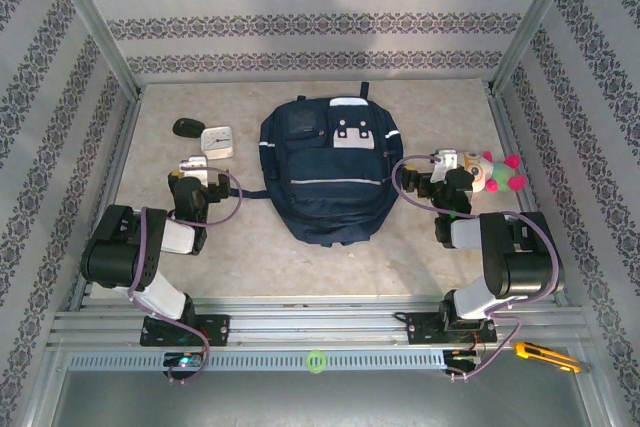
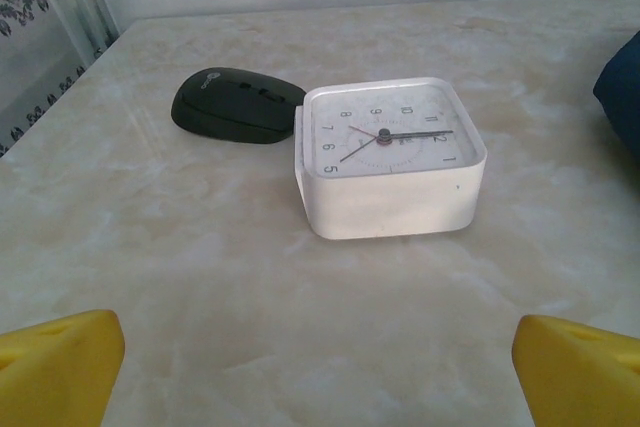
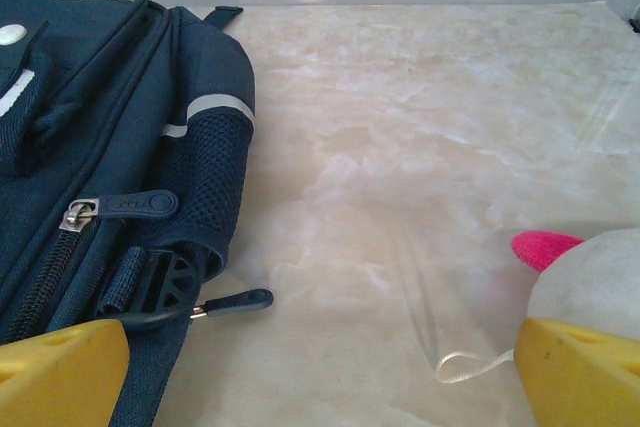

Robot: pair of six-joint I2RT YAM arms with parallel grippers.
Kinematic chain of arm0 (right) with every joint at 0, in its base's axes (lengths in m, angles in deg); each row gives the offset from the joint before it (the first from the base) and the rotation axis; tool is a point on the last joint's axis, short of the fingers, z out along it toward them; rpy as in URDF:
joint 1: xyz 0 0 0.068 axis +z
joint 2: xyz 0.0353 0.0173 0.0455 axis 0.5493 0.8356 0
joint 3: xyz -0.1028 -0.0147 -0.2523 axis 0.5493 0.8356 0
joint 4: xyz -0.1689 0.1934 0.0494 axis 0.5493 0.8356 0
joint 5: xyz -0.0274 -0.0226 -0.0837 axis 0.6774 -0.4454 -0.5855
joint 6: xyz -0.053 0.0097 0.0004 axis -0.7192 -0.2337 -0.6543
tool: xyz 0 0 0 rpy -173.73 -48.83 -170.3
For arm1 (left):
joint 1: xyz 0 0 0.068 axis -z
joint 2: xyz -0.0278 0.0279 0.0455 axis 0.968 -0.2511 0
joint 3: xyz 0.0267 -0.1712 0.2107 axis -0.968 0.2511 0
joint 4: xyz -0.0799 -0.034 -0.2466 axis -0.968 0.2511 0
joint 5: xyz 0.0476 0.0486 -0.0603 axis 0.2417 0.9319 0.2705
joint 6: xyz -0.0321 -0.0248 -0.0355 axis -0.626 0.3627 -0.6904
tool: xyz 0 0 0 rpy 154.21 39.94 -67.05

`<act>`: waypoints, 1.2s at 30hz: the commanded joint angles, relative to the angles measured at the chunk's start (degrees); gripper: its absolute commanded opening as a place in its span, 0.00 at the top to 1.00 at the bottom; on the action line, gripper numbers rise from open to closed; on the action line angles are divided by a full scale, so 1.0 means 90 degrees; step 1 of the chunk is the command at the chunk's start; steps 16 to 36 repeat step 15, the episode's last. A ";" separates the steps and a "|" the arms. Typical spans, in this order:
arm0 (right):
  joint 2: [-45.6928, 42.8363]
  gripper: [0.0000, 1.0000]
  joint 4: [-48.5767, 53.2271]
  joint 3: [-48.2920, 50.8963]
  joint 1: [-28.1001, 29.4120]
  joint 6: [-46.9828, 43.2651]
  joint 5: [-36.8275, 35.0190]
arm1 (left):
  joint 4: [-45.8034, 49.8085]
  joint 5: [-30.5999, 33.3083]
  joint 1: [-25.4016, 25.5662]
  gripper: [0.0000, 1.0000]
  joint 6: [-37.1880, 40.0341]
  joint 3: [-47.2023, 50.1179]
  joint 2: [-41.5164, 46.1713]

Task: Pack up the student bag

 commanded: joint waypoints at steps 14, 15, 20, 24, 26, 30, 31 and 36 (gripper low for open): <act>-0.0001 0.02 -0.0243 -0.0106 -0.0038 0.0075 -0.0094 | 0.0181 0.0075 -0.0051 0.01 -0.0195 -0.0145 0.0036; -0.0005 0.02 -0.0242 -0.0104 -0.0038 0.0078 -0.0092 | 0.0202 0.0077 -0.0051 0.01 -0.0196 -0.0147 0.0030; -0.0005 0.02 -0.0242 -0.0104 -0.0038 0.0078 -0.0092 | 0.0202 0.0077 -0.0051 0.01 -0.0196 -0.0147 0.0030; -0.0005 0.02 -0.0242 -0.0104 -0.0038 0.0078 -0.0092 | 0.0202 0.0077 -0.0051 0.01 -0.0196 -0.0147 0.0030; -0.0005 0.02 -0.0242 -0.0104 -0.0038 0.0078 -0.0092 | 0.0202 0.0077 -0.0051 0.01 -0.0196 -0.0147 0.0030; -0.0005 0.02 -0.0242 -0.0104 -0.0038 0.0078 -0.0092 | 0.0202 0.0077 -0.0051 0.01 -0.0196 -0.0147 0.0030; -0.0005 0.02 -0.0242 -0.0104 -0.0038 0.0078 -0.0092 | 0.0202 0.0077 -0.0051 0.01 -0.0196 -0.0147 0.0030; -0.0005 0.02 -0.0242 -0.0104 -0.0038 0.0078 -0.0092 | 0.0202 0.0077 -0.0051 0.01 -0.0196 -0.0147 0.0030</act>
